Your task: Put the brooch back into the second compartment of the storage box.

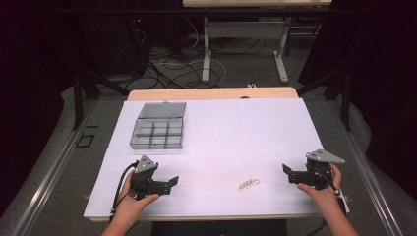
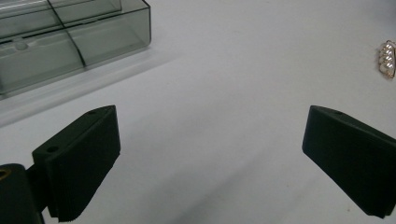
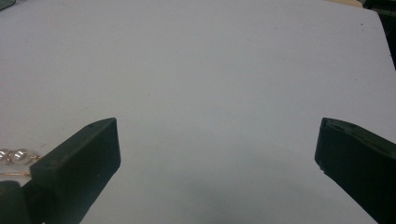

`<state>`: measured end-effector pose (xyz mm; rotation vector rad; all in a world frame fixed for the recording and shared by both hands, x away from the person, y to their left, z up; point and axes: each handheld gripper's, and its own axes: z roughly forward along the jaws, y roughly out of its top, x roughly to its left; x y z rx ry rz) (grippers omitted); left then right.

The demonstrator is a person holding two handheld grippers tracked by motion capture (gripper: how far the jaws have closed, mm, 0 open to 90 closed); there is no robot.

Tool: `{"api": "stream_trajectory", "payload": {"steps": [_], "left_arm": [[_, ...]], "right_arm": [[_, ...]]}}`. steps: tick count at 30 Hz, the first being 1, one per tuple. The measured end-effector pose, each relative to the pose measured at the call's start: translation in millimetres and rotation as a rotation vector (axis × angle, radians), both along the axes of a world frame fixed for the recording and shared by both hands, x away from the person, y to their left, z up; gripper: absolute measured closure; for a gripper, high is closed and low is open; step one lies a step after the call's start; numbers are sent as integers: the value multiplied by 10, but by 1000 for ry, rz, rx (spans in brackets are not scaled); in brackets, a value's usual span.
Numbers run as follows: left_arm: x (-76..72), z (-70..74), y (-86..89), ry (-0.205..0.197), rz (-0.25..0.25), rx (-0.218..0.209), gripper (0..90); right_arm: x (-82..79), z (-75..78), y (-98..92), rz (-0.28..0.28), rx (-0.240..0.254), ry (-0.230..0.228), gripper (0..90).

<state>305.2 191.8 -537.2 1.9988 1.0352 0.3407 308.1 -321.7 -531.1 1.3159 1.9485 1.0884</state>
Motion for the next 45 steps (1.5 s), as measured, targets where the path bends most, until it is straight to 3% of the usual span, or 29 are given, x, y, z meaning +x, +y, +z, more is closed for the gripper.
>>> {"api": "stream_trajectory", "payload": {"steps": [5, 21, 45], "left_arm": [[-34, -7, -76, 8, -29, 21, 43], [-28, -1, -308, 0, -77, 16, 104], [86, 122, -892, 39, -175, 27, 215]], "right_arm": [[7, 2, 4, 2, -7, -9, 0], [27, -15, 50, 29, 3, 15, 6], [23, -22, 33, 18, 0, 9, 12]]}}
